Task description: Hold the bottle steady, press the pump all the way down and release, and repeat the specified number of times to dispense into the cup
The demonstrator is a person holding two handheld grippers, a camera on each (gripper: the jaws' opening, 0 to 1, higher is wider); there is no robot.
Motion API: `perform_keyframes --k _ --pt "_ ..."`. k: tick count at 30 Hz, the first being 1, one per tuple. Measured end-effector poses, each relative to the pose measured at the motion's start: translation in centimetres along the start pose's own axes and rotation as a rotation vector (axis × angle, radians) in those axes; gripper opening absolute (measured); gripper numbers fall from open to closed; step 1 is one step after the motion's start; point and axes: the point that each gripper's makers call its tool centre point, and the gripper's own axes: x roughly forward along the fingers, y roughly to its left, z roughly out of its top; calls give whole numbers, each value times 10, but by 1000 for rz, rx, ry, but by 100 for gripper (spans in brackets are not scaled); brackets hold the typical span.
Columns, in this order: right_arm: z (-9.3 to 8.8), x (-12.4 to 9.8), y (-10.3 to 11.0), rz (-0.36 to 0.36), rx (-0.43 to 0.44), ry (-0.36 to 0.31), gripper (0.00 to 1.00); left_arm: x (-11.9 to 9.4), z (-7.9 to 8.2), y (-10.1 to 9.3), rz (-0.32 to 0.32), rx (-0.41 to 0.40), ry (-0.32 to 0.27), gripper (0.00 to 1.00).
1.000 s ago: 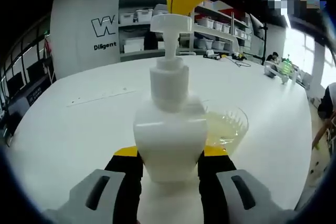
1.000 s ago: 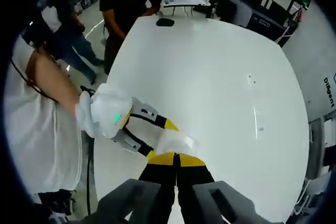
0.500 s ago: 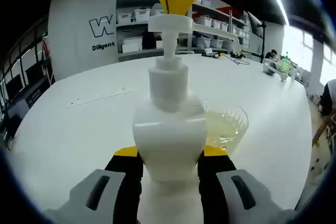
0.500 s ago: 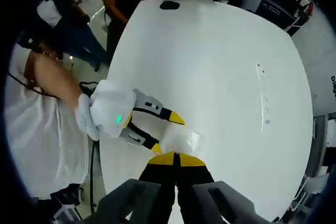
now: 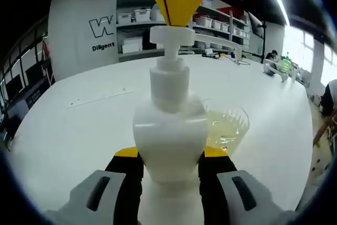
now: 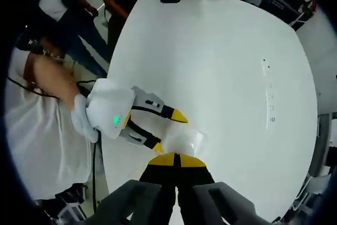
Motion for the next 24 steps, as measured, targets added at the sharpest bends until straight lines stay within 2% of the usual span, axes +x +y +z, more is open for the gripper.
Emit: perform_keyframes --k 1,3,4,9,14,17,19,24 --pt "0 0 -1 2 18 -6 0 0 0 0 0 -1 0 39" --pt "-2 -1 -5 17 -7 -22 0 0 0 -1 1 1 -3 39" --pt "0 0 -5 19 38 -37 0 -1 0 -1 -2 2 -4 39" --pt "1 -4 -6 -4 -31 -5 0 0 0 -3 -4 1 -3 39" --pt "-3 -9 0 -5 -16 0 0 0 -1 -3 -5 -4 -3 39" --pt "-3 -10 3 -14 -46 -4 0 0 -1 -3 -5 -3 -2 39" --pt "-4 -10 4 -13 -20 2 0 0 -1 -3 -6 1 0 39" --pt "-5 -10 5 -17 -21 14 0 0 -1 -3 -7 -1 1 39"
